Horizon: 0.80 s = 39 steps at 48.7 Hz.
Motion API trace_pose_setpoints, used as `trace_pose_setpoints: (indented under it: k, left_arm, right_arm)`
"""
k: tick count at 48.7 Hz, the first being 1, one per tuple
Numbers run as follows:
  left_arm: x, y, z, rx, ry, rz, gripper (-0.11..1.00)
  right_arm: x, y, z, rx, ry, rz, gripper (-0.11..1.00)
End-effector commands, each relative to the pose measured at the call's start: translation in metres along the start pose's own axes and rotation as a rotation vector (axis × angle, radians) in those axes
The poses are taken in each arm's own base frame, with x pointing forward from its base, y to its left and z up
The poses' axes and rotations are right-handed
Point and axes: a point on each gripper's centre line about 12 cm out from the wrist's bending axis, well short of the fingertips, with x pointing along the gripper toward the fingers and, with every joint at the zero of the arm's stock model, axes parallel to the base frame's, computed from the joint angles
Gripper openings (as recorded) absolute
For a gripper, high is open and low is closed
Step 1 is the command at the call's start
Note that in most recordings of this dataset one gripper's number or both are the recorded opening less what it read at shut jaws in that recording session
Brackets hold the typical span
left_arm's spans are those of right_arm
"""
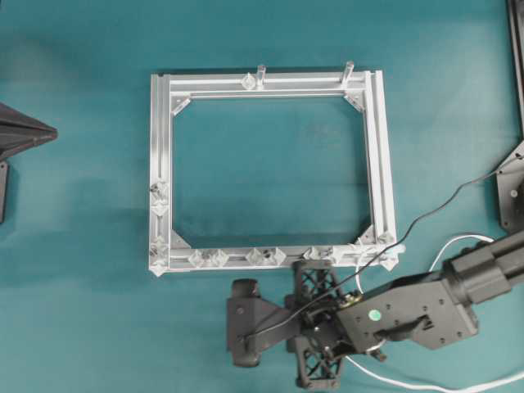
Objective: Move the cable alternately left and right between 8 closely spaced pins so it hooks onto each one.
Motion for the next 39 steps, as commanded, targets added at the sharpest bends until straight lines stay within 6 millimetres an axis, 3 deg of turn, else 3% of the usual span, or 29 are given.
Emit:
trace_pose_setpoints:
  k: [1,20,39]
  left_arm:
    - [-0.001,-0.001,0.004,-0.008,-0.015,-0.004,0.00]
    - [-0.003,-0.001,0.004,-0.008,-0.027,-0.005,0.00]
    - [-0.003,-0.001,0.004,-0.008,-0.026,-0.005,0.00]
  right_arm:
    - [-0.025,0.002,-0.003,0.030,-0.031,0.022,0.13]
    - [-0.043,-0.018,-0.041,0.350,-0.052,-0.028,0.13]
    - [-0.057,-0.042,-0.053,0.746,-0.087,-0.120,0.13]
